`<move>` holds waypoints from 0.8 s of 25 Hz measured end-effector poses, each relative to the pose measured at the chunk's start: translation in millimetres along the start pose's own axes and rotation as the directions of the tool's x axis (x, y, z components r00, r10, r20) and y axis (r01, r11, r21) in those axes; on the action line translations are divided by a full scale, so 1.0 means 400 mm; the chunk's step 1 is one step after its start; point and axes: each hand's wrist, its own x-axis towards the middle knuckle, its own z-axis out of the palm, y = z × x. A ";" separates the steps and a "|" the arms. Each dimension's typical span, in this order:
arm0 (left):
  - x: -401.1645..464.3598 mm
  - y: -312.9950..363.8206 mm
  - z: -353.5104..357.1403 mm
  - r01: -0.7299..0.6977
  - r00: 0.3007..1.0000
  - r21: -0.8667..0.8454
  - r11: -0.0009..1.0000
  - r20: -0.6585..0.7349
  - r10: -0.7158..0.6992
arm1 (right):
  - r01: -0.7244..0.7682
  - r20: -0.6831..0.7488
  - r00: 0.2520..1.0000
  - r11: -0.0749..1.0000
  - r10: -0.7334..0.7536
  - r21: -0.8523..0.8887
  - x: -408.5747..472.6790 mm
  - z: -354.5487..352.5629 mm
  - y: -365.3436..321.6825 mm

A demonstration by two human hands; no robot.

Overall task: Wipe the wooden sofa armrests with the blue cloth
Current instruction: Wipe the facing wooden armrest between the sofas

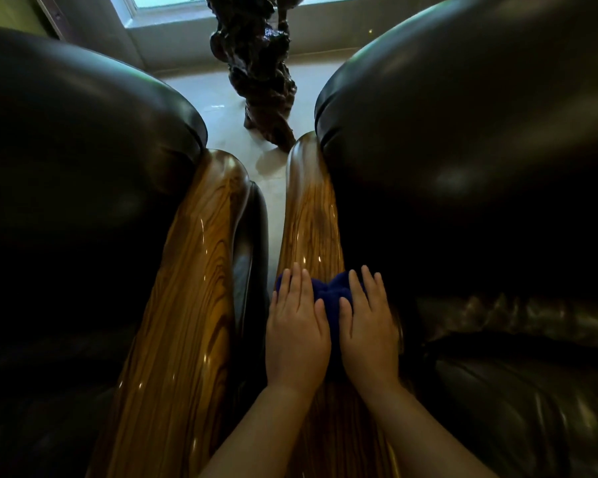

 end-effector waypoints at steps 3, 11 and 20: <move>0.095 0.004 -0.009 0.045 0.999 -0.019 0.999 -0.017 -0.046 | 0.009 0.012 1.000 1.000 -0.009 0.009 0.094 0.012 -0.028; 0.395 -0.019 0.053 0.122 0.990 -0.122 0.985 -0.056 -0.129 | 0.057 -0.062 0.996 0.992 -0.065 -0.114 0.396 0.088 -0.052; 0.312 -0.016 0.030 0.035 0.996 -0.012 0.999 -0.083 -0.036 | 0.146 0.016 0.989 0.987 -0.145 -0.060 0.319 0.053 -0.037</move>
